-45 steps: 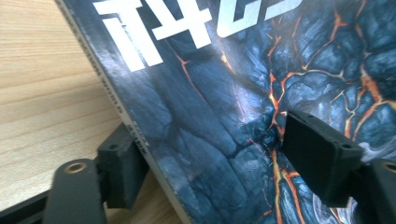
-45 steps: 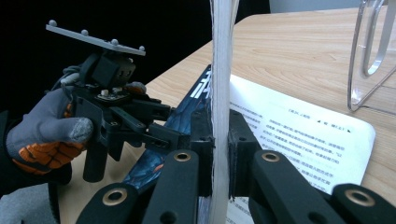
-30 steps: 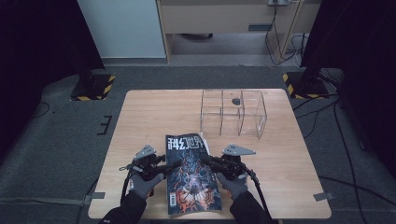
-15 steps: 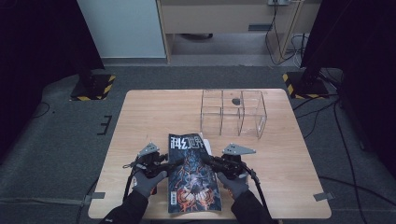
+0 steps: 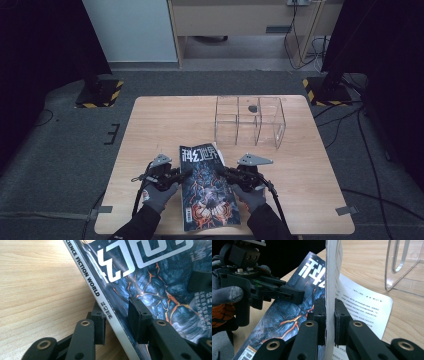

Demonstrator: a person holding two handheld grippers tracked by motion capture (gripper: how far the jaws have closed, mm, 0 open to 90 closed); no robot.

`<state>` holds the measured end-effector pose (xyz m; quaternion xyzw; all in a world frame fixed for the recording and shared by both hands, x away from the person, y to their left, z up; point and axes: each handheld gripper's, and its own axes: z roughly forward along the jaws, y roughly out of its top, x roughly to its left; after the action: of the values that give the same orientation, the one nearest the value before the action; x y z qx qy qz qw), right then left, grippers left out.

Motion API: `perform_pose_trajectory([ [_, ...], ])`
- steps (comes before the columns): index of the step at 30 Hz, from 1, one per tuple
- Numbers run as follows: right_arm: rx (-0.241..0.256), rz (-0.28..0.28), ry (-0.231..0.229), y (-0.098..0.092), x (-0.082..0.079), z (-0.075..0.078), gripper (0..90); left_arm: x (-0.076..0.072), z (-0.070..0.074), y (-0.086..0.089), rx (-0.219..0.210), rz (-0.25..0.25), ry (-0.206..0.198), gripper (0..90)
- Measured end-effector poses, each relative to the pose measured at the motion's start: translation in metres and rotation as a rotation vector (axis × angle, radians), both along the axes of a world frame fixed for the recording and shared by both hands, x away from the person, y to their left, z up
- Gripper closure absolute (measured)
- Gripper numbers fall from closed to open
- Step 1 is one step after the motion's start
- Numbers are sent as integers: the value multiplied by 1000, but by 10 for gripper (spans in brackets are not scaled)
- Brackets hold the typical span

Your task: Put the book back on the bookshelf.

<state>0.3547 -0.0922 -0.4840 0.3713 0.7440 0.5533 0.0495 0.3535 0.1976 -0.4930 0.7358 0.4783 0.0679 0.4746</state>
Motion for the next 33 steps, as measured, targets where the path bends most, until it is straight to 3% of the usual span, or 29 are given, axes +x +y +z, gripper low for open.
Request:
perform_pose_trajectory([
  [4, -7, -10, -3, -1, 1, 2, 825, -1, 7, 0, 6, -2, -32, 688],
  [11, -15, -32, -41, -3, 6, 17, 813, -7, 26, 0, -5, -12, -143, 706],
  [16, -33, -47, -64, -6, 7, 20, 808, -12, 32, 0, -33, -21, -159, 729],
  [21, -48, -51, -58, -8, 6, 19, 784, -15, 35, -1, -39, -38, -167, 744],
  [26, -28, -48, -66, -11, 7, 22, 805, -19, 45, -1, -54, -54, -218, 751],
  [29, -7, -54, -101, -12, 6, 27, 812, -22, 51, -1, -68, -68, -259, 755],
  [33, 4, -59, -117, -14, 7, 30, 805, -23, 52, -1, -73, -71, -262, 766],
])
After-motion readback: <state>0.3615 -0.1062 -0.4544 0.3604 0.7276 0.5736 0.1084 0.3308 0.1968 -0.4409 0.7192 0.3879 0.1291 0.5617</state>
